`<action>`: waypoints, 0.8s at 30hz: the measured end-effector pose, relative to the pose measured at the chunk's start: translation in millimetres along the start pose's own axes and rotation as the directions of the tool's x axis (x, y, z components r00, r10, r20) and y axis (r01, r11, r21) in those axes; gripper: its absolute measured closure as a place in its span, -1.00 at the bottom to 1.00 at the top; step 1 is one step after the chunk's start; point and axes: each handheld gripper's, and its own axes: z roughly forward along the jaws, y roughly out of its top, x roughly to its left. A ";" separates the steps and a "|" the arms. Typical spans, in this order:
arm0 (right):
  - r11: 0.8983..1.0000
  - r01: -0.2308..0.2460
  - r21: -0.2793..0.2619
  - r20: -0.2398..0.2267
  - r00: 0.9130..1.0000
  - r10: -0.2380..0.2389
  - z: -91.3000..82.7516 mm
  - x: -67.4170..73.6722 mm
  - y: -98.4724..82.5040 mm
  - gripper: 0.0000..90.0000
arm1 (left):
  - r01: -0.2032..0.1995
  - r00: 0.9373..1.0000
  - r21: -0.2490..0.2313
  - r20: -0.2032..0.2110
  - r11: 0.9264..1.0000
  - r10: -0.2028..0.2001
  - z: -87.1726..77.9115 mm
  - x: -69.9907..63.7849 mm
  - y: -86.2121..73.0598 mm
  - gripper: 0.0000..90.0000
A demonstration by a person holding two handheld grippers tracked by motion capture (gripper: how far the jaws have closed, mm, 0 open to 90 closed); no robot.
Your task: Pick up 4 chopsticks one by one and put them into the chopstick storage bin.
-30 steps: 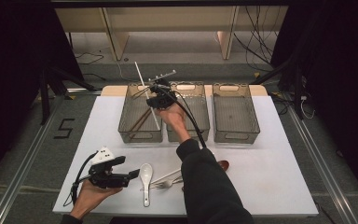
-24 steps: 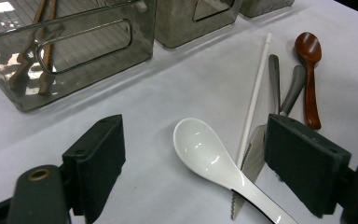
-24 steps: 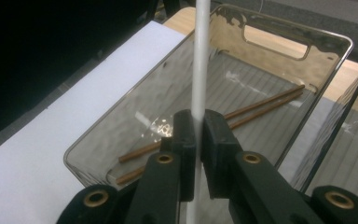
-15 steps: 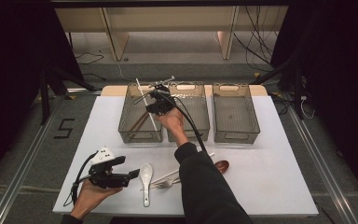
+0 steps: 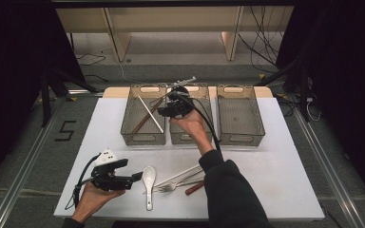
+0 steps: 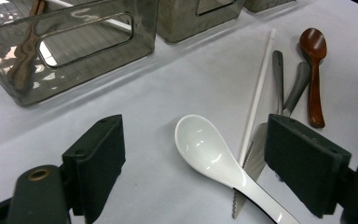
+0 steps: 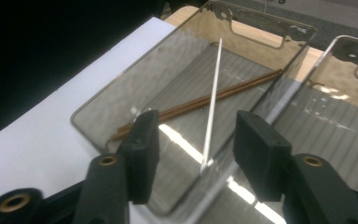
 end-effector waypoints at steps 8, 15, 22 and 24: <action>0.998 0.057 -0.023 -0.019 0.998 -0.058 -46.9 -6.4 -32.2 -0.11 | -0.015 1.000 0.073 0.014 0.997 0.014 11.5 -7.7 16.9 -0.55; 0.996 0.069 -0.058 -0.028 0.997 -0.071 -85.2 -11.2 -64.4 -0.15 | -0.086 0.996 0.168 0.042 0.982 0.080 35.2 -25.8 36.2 -0.54; 0.994 0.094 -0.052 -0.005 0.995 -0.095 -107.5 -14.2 -92.7 -0.22 | -0.114 0.993 0.233 0.048 0.966 0.106 53.8 -34.0 48.4 -0.48; 0.994 0.097 -0.049 0.002 0.995 -0.097 -112.4 -15.6 -100.1 -0.23 | -0.128 0.992 0.253 0.046 0.959 0.120 59.0 -36.1 50.6 -0.45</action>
